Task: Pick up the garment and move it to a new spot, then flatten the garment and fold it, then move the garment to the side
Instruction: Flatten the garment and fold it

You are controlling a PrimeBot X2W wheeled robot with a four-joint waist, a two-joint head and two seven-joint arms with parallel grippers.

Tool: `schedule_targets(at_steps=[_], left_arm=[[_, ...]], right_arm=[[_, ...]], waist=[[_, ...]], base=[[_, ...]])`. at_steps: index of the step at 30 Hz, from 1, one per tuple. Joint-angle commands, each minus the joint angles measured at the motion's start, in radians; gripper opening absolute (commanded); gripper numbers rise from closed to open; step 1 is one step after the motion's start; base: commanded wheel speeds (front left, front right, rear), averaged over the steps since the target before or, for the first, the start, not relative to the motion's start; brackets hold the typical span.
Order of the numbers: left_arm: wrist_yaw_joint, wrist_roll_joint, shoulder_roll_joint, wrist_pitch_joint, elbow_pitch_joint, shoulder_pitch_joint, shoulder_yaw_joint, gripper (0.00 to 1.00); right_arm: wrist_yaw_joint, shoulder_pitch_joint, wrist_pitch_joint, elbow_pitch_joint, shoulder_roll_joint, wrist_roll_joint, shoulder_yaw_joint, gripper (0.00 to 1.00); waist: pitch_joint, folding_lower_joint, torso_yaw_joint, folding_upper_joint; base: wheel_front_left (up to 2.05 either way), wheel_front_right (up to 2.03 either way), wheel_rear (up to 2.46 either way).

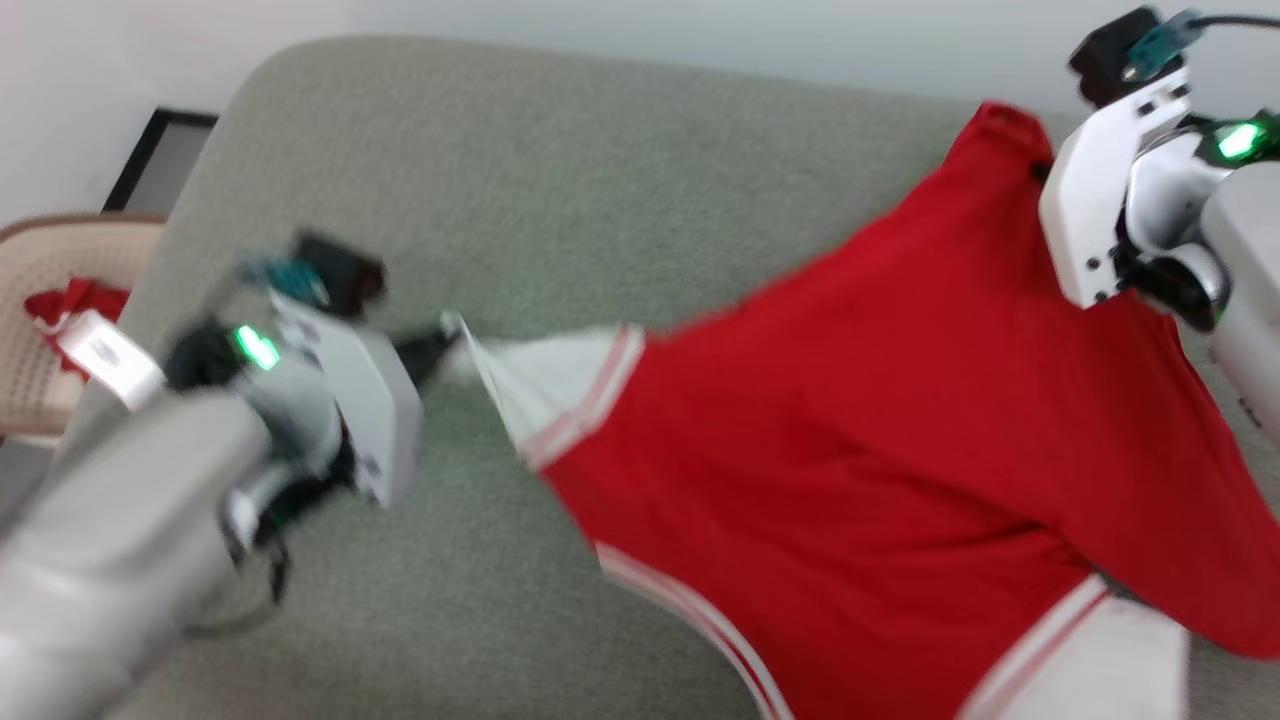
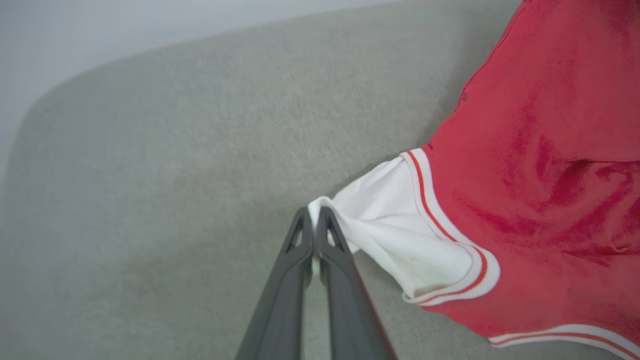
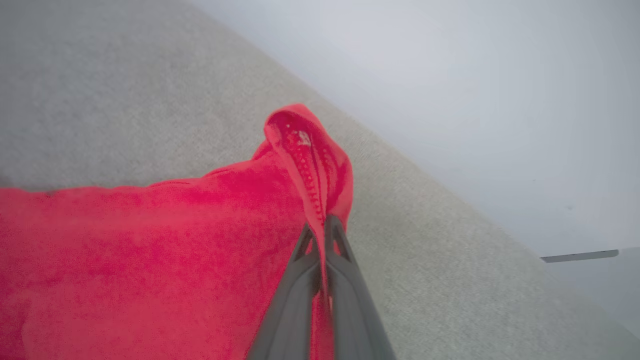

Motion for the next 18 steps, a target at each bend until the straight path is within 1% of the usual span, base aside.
schedule_targets(at_steps=[1, 4, 8, 12, 18], left_arm=[[0.008, 0.015, 0.013, 0.016, -0.006, -0.037, 0.008, 0.0], [0.009, 0.022, 0.042, 0.055, -0.003, -0.124, 0.036, 0.0], [-0.007, 0.027, 0.049, 0.101, 0.031, -0.235, 0.065, 0.0], [-0.032, 0.042, 0.032, 0.137, 0.094, -0.35, 0.083, 0.0], [-0.07, 0.061, -0.015, 0.168, 0.228, -0.509, 0.103, 0.0]], right_arm=[[-0.002, -0.012, -0.02, -0.009, -0.009, 0.008, 0.0, 0.0], [-0.002, -0.026, -0.063, -0.022, -0.035, 0.015, -0.006, 0.0], [-0.002, -0.042, -0.106, -0.043, -0.052, 0.012, -0.016, 0.0], [-0.002, -0.071, -0.132, -0.061, -0.063, 0.011, -0.042, 0.0], [-0.002, -0.117, -0.142, -0.08, -0.043, -0.002, -0.092, 0.0]], waist=[[-0.044, 0.0, -0.041, 0.0], [-0.072, 0.0, -0.067, 0.0], [-0.109, 0.0, -0.105, 0.0], [-0.139, 0.0, -0.141, 0.0], [-0.16, 0.0, -0.192, 0.0]], base=[[0.0, 0.0, 0.0], [0.0, 0.0, 0.0], [0.0, 0.0, 0.0], [0.0, 0.0, 0.0], [0.0, 0.0, 0.0]])
